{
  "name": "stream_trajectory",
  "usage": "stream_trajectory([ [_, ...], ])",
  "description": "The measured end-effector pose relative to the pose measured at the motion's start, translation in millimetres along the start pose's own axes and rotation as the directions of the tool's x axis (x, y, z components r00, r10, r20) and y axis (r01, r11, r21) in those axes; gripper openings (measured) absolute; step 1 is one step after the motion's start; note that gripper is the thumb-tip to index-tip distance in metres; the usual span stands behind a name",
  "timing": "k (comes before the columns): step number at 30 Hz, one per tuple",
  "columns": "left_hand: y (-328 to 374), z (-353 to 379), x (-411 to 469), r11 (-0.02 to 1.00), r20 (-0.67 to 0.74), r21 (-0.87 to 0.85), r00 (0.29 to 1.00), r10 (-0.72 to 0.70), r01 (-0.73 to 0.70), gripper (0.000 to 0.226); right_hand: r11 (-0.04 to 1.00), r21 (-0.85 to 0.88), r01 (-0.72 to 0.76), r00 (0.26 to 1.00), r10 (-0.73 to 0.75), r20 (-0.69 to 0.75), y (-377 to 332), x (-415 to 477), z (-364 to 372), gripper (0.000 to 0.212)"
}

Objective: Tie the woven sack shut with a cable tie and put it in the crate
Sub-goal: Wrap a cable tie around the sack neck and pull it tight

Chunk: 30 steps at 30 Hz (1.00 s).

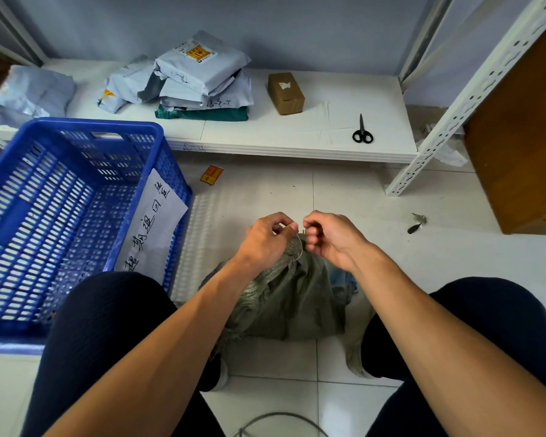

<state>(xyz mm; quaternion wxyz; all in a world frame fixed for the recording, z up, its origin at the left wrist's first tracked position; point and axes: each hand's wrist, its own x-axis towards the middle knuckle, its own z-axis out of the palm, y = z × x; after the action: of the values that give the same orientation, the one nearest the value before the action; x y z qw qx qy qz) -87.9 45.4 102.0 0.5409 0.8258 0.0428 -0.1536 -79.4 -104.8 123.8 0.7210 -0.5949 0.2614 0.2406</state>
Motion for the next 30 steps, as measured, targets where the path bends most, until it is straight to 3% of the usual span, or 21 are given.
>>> stream_trajectory([
  [6,-4,-4,1,0.993,0.016,0.116,1.000,-0.023,0.021,0.015,0.970,0.240,-0.047,0.995,0.066,-0.072,-3,5,-14,0.023],
  [11,-5,-12,4,0.986,0.030,0.165,0.999,-0.017,0.012,0.018,0.957,0.289,-0.017,0.998,0.036,-0.060,-8,5,-20,0.022],
  [17,-7,-16,2,0.994,0.032,0.100,0.999,-0.041,0.038,0.016,0.994,0.098,0.045,0.999,-0.044,-0.015,-2,4,-15,0.026],
  [20,-6,-17,2,0.992,0.054,0.123,0.997,-0.046,0.039,0.016,0.977,-0.199,0.077,0.995,-0.064,0.072,3,1,-10,0.037],
  [23,-5,-16,1,0.985,0.068,0.170,0.997,-0.026,0.014,0.014,0.902,-0.416,0.115,0.993,-0.095,0.067,11,-2,-1,0.028],
  [30,1,-8,-3,0.924,0.065,0.370,0.995,0.076,-0.095,0.008,0.908,-0.417,0.049,0.997,-0.070,-0.035,17,-2,6,0.023],
])
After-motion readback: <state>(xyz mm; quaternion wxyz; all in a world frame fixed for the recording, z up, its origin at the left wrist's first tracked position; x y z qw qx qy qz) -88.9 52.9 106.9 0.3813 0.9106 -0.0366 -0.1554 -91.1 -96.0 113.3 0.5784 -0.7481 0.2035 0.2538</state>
